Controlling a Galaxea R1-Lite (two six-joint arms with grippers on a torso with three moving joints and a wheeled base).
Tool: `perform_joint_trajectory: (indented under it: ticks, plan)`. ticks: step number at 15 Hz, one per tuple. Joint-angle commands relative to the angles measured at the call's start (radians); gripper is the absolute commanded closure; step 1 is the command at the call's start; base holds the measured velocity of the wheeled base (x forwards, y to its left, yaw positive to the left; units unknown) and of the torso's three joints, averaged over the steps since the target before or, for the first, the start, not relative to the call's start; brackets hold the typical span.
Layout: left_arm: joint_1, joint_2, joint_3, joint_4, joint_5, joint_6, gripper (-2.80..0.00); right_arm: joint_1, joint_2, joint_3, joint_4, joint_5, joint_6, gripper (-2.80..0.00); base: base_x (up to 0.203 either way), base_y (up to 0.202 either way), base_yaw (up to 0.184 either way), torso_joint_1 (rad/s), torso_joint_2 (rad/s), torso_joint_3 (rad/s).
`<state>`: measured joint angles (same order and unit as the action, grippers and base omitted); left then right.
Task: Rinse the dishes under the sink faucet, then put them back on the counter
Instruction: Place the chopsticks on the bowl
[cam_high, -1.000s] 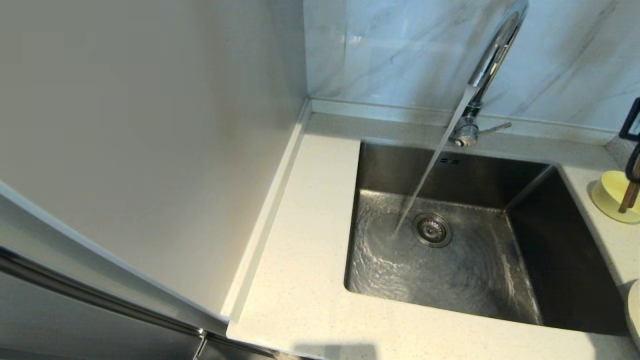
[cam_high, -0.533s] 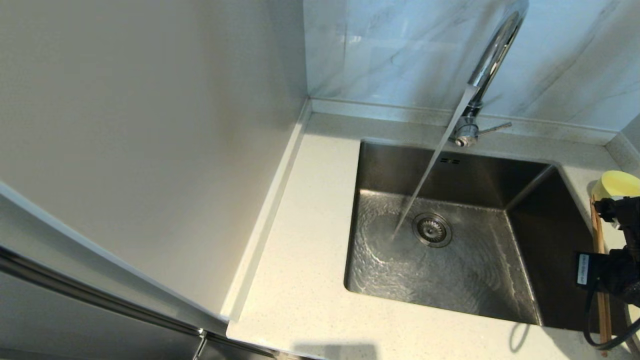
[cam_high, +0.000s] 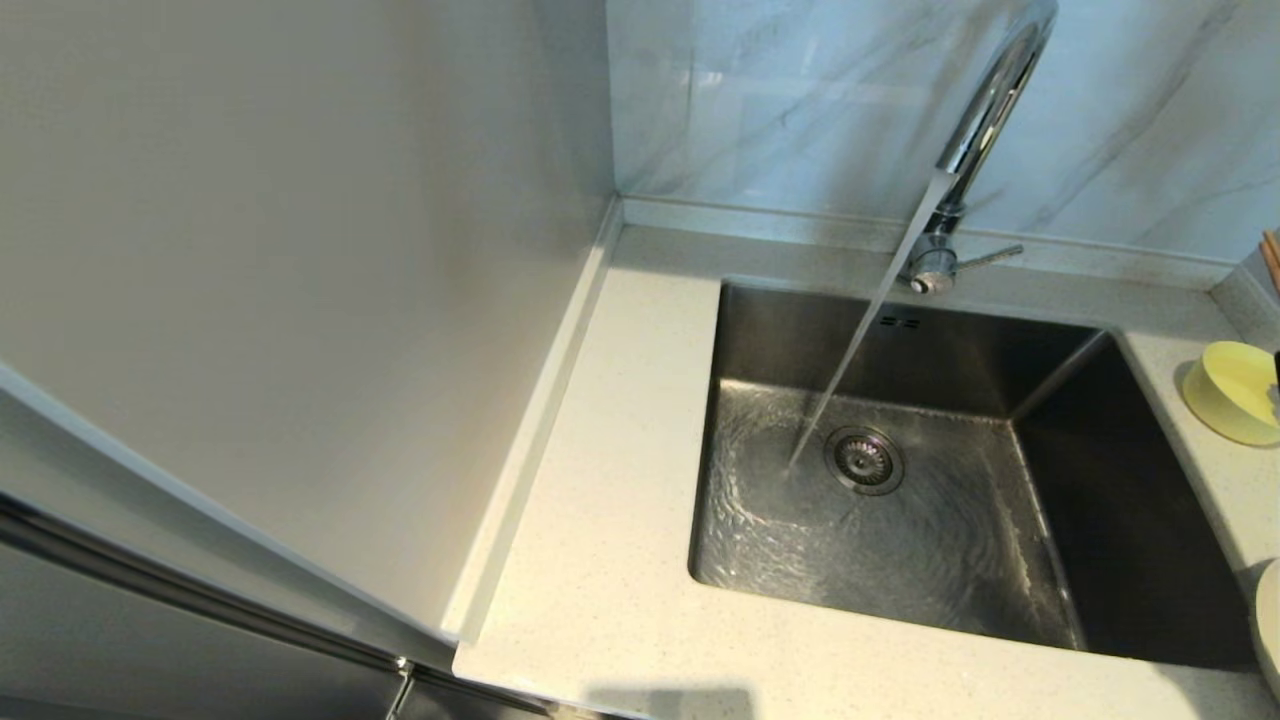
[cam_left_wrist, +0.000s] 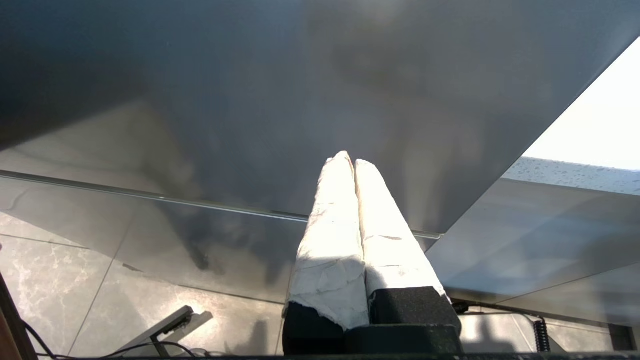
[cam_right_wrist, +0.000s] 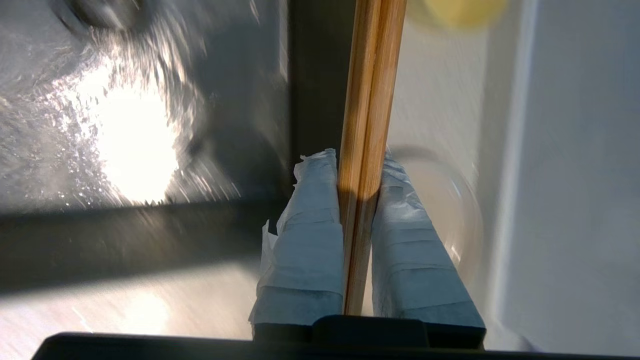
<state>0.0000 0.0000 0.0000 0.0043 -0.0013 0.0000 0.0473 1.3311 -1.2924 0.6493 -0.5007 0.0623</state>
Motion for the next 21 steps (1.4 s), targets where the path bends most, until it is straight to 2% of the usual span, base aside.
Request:
perform_joint_trajectory:
  ticks: [1, 4, 7, 13, 17, 21]
  plan:
    - [0.0, 0.0, 0.0, 0.0, 0.0, 0.0, 0.0, -0.021, 0.015, -0.057, 0.22, -0.02, -0.002, 0.0, 0.0, 0.0, 0.0, 0.0, 0.0, 0.0]
    - [0.0, 0.0, 0.0, 0.0, 0.0, 0.0, 0.0, -0.108, 0.064, -0.106, 0.264, -0.047, -0.059, 0.0, 0.0, 0.0, 0.0, 0.0, 0.0, 0.0]
    - [0.0, 0.0, 0.0, 0.0, 0.0, 0.0, 0.0, -0.186, 0.19, -0.261, 0.262, -0.028, -0.084, 0.0, 0.0, 0.0, 0.0, 0.0, 0.0, 0.0]
    - [0.0, 0.0, 0.0, 0.0, 0.0, 0.0, 0.0, -0.275, 0.453, -0.459, 0.185, 0.023, -0.081, 0.0, 0.0, 0.0, 0.0, 0.0, 0.0, 0.0]
    - [0.0, 0.0, 0.0, 0.0, 0.0, 0.0, 0.0, -0.341, 0.624, -0.654, 0.171, 0.006, -0.034, 0.0, 0.0, 0.0, 0.0, 0.0, 0.0, 0.0]
    - [0.0, 0.0, 0.0, 0.0, 0.0, 0.0, 0.0, -0.432, 0.68, -0.68, 0.074, 0.012, -0.109, 0.0, 0.0, 0.0, 0.0, 0.0, 0.0, 0.0]
